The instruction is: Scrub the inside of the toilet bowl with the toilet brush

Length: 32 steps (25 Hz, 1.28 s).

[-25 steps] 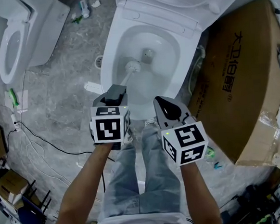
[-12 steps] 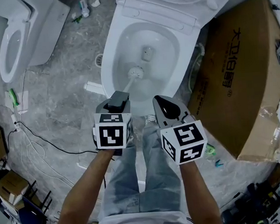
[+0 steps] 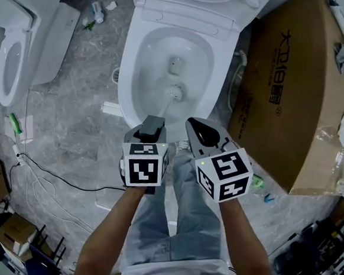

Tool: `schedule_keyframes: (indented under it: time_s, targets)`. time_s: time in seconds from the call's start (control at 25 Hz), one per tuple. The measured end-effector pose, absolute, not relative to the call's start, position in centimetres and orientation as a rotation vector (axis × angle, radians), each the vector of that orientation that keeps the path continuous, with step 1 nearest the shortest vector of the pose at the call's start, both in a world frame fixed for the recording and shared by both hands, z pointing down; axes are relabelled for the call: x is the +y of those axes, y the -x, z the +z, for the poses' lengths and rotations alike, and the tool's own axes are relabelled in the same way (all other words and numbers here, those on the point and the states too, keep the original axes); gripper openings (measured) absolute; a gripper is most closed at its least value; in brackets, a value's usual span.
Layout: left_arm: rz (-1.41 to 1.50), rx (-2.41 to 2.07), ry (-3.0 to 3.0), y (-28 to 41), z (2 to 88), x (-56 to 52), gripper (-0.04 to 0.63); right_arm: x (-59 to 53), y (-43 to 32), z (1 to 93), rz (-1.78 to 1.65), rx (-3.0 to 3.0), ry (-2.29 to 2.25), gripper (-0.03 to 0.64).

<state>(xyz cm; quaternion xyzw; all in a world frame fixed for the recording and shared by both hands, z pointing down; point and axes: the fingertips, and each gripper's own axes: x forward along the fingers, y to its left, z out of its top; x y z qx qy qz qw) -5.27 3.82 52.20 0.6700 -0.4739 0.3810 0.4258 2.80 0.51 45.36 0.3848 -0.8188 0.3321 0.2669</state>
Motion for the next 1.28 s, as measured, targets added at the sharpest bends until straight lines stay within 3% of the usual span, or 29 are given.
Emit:
schedule_keyframes:
  time_s: [1.28]
  targets:
    - [0.940, -1.185, -1.773, 1.1, 53.7, -6.4, 0.156, -3.7, -5.5, 47.3, 0.922, -2.183, -1.034, -0.002]
